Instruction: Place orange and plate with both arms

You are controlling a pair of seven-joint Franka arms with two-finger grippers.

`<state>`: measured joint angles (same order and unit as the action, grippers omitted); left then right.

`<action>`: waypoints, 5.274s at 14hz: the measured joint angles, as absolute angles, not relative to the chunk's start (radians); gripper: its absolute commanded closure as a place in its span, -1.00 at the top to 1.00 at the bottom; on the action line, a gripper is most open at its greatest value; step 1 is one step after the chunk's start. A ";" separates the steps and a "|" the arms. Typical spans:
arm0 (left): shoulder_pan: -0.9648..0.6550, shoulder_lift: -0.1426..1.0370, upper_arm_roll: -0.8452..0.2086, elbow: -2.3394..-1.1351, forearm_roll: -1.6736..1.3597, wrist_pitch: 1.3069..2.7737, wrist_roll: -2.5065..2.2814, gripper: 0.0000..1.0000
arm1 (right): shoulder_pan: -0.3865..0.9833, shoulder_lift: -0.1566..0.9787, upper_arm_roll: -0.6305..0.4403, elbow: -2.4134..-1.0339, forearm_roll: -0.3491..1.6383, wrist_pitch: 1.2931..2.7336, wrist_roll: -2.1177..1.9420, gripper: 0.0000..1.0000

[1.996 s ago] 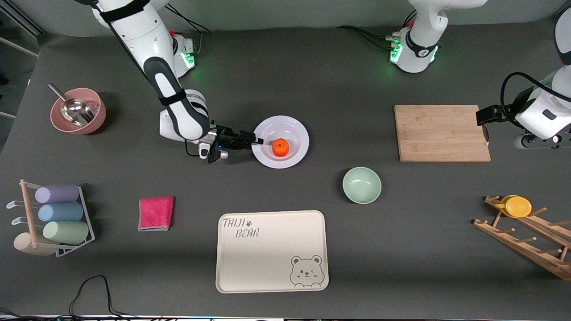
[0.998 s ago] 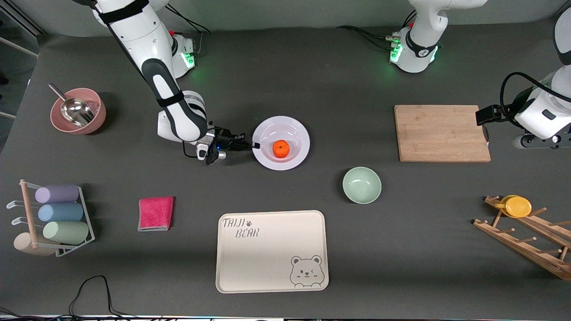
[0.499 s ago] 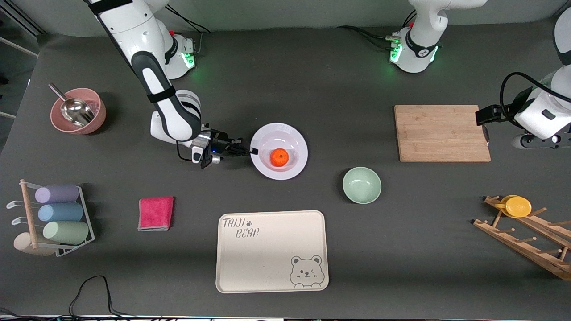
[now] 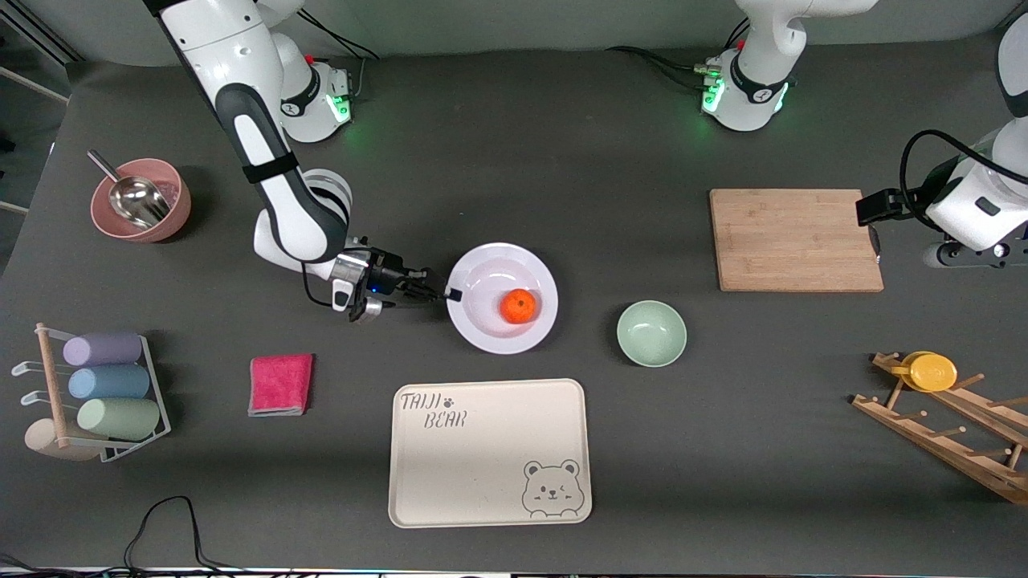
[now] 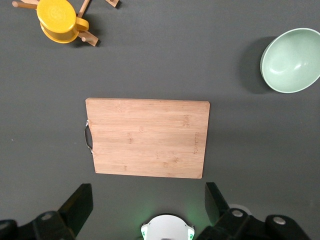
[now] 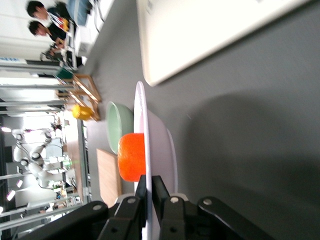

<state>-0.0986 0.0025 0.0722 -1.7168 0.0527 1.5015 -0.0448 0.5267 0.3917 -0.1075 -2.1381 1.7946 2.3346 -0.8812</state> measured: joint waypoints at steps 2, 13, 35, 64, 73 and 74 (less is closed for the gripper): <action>-0.099 0.003 0.072 -1.717 0.053 1.502 -0.045 1.00 | 0.512 0.392 -0.124 -2.080 1.795 2.315 -0.842 -1.00; -0.099 0.003 0.073 -1.717 0.053 1.501 -0.045 1.00 | 0.398 0.488 -0.129 -1.787 1.749 2.274 -0.634 -1.00; -0.098 0.003 0.074 -1.717 0.053 1.501 -0.045 1.00 | 0.332 1.083 -0.130 -1.187 1.599 2.251 -0.569 0.53; -0.096 0.003 0.074 -1.716 0.053 1.501 -0.045 1.00 | 0.324 0.479 -0.291 -1.556 0.506 1.940 -0.267 1.00; -0.096 -0.025 0.073 -1.691 0.050 1.499 -0.045 1.00 | 0.374 0.158 -0.308 -1.760 0.202 1.780 -0.085 1.00; -0.096 -0.045 0.074 -1.688 0.050 1.491 -0.045 1.00 | 0.384 0.126 -0.308 -1.763 0.165 1.756 -0.064 1.00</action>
<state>-0.0960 -0.0454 0.0736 -1.6883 0.0501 1.4911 -0.0452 0.3842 0.1264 -0.3077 -1.7630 0.1648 1.7563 -0.0642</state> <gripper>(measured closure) 0.000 0.000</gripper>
